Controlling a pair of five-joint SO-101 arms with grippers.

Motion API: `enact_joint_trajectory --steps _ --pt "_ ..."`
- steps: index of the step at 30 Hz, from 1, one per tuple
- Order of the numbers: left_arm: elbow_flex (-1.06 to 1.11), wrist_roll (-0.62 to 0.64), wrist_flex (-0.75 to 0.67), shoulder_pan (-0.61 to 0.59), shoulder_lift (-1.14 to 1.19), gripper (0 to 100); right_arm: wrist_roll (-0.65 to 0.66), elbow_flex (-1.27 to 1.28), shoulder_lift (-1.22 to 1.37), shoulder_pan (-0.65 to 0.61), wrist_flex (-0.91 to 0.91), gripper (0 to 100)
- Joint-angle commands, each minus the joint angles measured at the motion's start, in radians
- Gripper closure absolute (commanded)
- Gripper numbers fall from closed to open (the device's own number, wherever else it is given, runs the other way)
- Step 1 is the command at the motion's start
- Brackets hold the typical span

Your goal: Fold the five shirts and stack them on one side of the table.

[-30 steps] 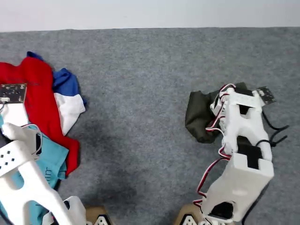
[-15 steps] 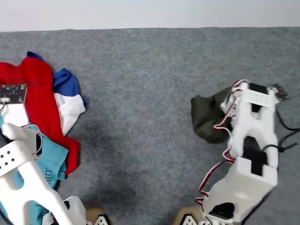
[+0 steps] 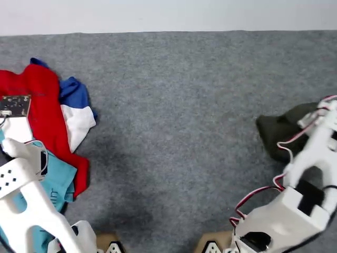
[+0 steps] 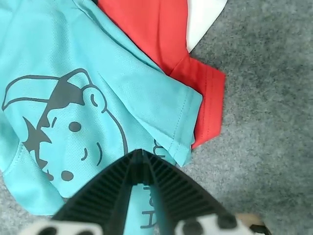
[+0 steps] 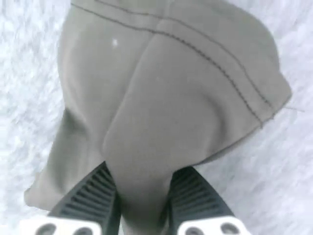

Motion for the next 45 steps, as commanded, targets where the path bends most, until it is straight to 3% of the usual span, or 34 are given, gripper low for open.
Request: enact_joint_trajectory --steps 1,7,20,24,29,40,45 --pt "-0.005 -0.003 0.012 0.002 -0.026 100 0.137 -0.057 -0.059 0.074 -0.076 99.1" --pt "-0.005 -0.003 0.032 0.002 -0.026 100 0.288 -0.060 0.035 0.185 -0.168 99.1" --pt "-0.005 -0.003 0.028 0.002 -0.026 100 0.488 -0.061 0.236 0.344 -0.357 98.6" --pt "-0.005 -0.005 0.026 0.002 -0.025 100 0.506 -0.061 0.231 0.341 -0.334 87.5" --pt "-0.005 -0.008 0.025 0.002 -0.025 100 0.499 -0.216 0.231 0.326 -0.136 69.8" --pt "-0.005 -0.008 0.025 0.005 -0.020 100 0.402 -0.698 0.232 0.156 0.492 69.6" --pt "-0.005 -0.009 0.011 0.005 -0.020 100 0.402 -0.713 0.245 0.114 0.550 73.0"
